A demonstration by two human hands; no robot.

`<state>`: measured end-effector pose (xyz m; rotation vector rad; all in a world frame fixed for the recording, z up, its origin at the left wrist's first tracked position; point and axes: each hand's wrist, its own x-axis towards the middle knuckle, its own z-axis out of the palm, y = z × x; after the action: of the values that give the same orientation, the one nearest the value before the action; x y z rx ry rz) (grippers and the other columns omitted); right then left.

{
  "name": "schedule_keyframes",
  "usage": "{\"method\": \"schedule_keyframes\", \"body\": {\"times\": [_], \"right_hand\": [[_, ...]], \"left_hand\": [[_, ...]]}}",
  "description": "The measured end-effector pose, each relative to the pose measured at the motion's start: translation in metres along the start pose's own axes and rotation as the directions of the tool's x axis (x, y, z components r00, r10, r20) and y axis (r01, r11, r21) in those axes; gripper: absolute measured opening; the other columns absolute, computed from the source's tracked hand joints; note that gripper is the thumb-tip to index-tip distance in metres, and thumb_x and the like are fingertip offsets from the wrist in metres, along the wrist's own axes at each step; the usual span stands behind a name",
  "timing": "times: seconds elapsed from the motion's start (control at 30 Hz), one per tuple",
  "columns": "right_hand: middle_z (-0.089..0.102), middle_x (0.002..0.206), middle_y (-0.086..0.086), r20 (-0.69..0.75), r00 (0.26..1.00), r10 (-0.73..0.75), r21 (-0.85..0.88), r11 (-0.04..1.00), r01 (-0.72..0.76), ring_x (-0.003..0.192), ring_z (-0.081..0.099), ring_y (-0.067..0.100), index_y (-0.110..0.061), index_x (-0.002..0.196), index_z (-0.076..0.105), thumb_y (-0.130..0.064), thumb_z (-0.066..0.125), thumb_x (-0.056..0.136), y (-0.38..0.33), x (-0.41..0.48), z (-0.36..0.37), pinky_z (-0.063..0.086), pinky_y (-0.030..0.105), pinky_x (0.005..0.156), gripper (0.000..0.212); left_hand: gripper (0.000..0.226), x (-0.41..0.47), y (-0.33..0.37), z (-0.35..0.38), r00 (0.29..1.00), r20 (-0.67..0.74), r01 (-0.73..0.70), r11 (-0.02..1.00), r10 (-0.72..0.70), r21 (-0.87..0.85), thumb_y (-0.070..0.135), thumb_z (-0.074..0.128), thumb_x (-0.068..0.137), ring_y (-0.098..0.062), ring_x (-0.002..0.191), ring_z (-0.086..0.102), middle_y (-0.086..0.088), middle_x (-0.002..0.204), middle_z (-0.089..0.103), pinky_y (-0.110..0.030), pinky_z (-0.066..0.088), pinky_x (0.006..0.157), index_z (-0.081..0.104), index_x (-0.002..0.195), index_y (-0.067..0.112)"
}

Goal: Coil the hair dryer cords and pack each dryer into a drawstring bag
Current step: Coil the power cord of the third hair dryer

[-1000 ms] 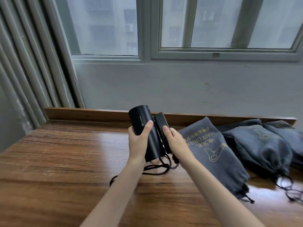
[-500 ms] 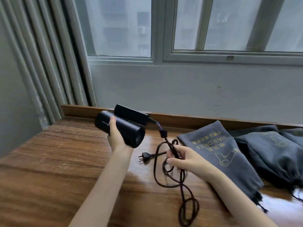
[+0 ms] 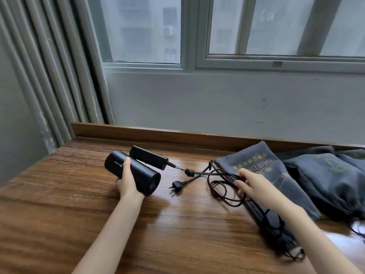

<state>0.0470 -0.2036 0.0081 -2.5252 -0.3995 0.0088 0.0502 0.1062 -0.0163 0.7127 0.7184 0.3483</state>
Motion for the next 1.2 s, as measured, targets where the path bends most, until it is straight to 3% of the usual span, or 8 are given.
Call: {"method": "schedule_keyframes", "body": {"times": [0.13, 0.37, 0.47, 0.67, 0.83, 0.93, 1.07, 1.2], "right_hand": [[0.06, 0.086, 0.002, 0.026, 0.998, 0.055, -0.094, 0.994, -0.052, 0.083, 0.062, 0.018, -0.016, 0.09, 0.043, -0.019, 0.045, 0.096, 0.004, -0.003, 0.001, 0.051, 0.035, 0.074, 0.007], [0.064, 0.057, -0.003, 0.222, 0.972, 0.082, 0.024, 0.996, -0.09, 0.045, 0.058, 0.01, -0.023, 0.088, 0.05, -0.034, 0.047, 0.095, 0.01, -0.018, -0.008, 0.041, 0.013, 0.045, 0.013], [0.067, 0.058, -0.018, 0.357, 0.934, 0.01, 0.12, 0.991, -0.056, 0.049, 0.062, 0.009, -0.024, 0.093, 0.059, -0.033, 0.052, 0.094, 0.011, -0.021, -0.013, 0.045, 0.014, 0.051, 0.011], [0.062, 0.054, -0.008, 0.327, 0.945, -0.013, 0.409, 0.903, -0.129, 0.05, 0.057, 0.007, -0.021, 0.103, 0.057, -0.011, 0.057, 0.091, 0.016, -0.023, -0.006, 0.047, 0.019, 0.056, 0.016], [0.063, 0.078, -0.013, 0.434, 0.901, -0.015, 0.237, 0.967, -0.098, 0.069, 0.061, 0.003, -0.019, 0.106, 0.058, -0.011, 0.059, 0.088, 0.011, -0.025, 0.01, 0.048, 0.014, 0.071, 0.02], [0.067, 0.084, -0.012, 0.351, 0.936, 0.027, 0.141, 0.987, -0.082, 0.077, 0.064, 0.002, -0.029, 0.093, 0.062, -0.015, 0.06, 0.088, 0.003, -0.018, -0.001, 0.051, 0.017, 0.074, 0.015], [0.064, 0.095, -0.008, -0.091, 0.989, 0.115, 0.219, 0.971, -0.093, 0.095, 0.062, 0.014, -0.026, 0.093, 0.06, -0.021, 0.056, 0.09, -0.015, 0.008, 0.0, 0.044, 0.019, 0.07, 0.007], [0.049, 0.133, 0.009, 0.11, 0.956, 0.271, 0.309, 0.905, -0.292, 0.11, 0.058, 0.021, -0.009, 0.14, 0.031, -0.037, 0.053, 0.092, -0.031, 0.037, 0.031, 0.042, 0.027, 0.083, 0.06]], "left_hand": [[0.069, 0.003, -0.003, 0.003, 0.993, -0.026, -0.111, 0.989, 0.114, 0.102, 0.043, 0.069, 0.078, -0.026, 0.097, 0.058, -0.007, 0.114, 0.056, -0.039, 0.048, 0.088, 0.038, 0.134, 0.016], [0.062, 0.017, 0.0, -0.004, 0.98, -0.033, -0.178, 0.939, 0.196, 0.294, 0.042, 0.067, 0.081, -0.025, 0.1, 0.056, -0.01, 0.119, 0.056, -0.033, 0.045, 0.085, 0.043, 0.127, 0.008], [0.061, 0.023, 0.004, -0.002, 0.972, -0.025, -0.207, 0.896, 0.236, 0.393, 0.041, 0.066, 0.081, -0.029, 0.108, 0.056, -0.013, 0.121, 0.056, -0.032, 0.042, 0.083, 0.044, 0.126, 0.005], [0.068, 0.035, 0.005, 0.006, 0.96, 0.03, -0.24, 0.769, 0.277, 0.592, 0.031, 0.069, 0.08, -0.033, 0.114, 0.053, -0.02, 0.129, 0.051, -0.041, 0.045, 0.097, 0.036, 0.13, 0.0], [0.072, 0.034, 0.002, 0.009, 0.946, 0.07, -0.278, 0.685, 0.316, 0.674, 0.031, 0.068, 0.08, -0.036, 0.12, 0.047, -0.023, 0.133, 0.045, -0.046, 0.041, 0.101, 0.031, 0.132, -0.001], [0.076, 0.032, -0.001, 0.005, 0.924, 0.126, -0.331, 0.592, 0.361, 0.735, 0.035, 0.067, 0.081, -0.036, 0.125, 0.041, -0.023, 0.137, 0.041, -0.046, 0.037, 0.104, 0.029, 0.136, -0.002], [0.072, 0.024, -0.003, -0.001, 0.882, 0.217, -0.403, 0.428, 0.419, 0.809, 0.037, 0.059, 0.087, -0.038, 0.129, 0.032, -0.025, 0.14, 0.035, -0.044, 0.028, 0.108, 0.027, 0.138, -0.003], [0.056, 0.008, -0.007, 0.001, 0.774, 0.384, -0.521, 0.163, 0.504, 0.838, 0.024, 0.054, 0.09, -0.037, 0.136, 0.018, -0.023, 0.149, 0.022, -0.042, 0.014, 0.112, 0.035, 0.136, -0.001]]}}
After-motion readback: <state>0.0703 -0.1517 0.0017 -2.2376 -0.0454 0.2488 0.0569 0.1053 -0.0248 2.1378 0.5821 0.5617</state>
